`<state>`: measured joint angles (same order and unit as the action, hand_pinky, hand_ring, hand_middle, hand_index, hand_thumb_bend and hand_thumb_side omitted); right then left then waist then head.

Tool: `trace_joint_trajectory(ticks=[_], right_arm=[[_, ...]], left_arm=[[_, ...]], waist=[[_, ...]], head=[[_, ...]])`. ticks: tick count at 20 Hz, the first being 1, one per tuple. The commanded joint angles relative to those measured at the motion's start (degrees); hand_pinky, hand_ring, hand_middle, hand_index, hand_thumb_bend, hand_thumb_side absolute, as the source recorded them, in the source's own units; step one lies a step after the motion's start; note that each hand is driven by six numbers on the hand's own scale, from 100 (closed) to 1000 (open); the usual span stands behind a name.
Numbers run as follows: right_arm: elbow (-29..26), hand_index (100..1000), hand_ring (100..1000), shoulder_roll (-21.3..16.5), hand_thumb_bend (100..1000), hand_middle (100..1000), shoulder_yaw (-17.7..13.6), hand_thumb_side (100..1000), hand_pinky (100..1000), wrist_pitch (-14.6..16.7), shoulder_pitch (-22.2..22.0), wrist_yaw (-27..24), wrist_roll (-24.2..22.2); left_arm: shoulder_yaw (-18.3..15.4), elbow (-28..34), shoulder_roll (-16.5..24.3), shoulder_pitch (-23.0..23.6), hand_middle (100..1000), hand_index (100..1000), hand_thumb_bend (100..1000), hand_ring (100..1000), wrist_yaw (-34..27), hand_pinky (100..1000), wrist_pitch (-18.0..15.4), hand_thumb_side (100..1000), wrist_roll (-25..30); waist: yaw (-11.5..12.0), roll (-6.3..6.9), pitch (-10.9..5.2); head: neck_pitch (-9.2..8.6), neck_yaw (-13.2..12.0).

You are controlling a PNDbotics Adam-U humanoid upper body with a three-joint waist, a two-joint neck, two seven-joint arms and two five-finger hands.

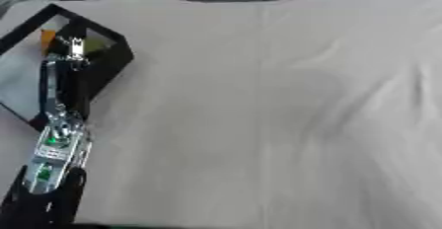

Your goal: Pick up the objects with one hand, pass them to the other hand, and then place them into the box on the other side of the table.

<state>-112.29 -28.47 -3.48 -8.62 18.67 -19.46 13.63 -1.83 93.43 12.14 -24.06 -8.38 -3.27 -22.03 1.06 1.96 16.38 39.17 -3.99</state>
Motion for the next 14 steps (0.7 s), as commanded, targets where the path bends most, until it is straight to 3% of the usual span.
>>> trace_joint_trajectory(ticks=[1, 14], right_arm=[[-1.2, 850, 937, -1.1, 246, 839, -0.6, 449, 791, 0.0, 0.6, -0.3, 0.1], [-1.2, 850, 937, -1.1, 247, 840, -0.5, 449, 793, 0.0, 0.6, -0.3, 0.0]], left_arm=[[-0.5, 0.7, 1.4, -0.8, 826, 815, 538, 933, -0.2, 722, -0.1, 693, 0.1], [-0.5, 0.7, 1.4, -0.8, 826, 815, 538, 934, -0.2, 721, -0.1, 693, 0.0]], waist=[[0.0, 0.64, -0.11], [0.0, 0.62, -0.08]], head=[[-0.44, -0.2], [-0.33, -0.4]])
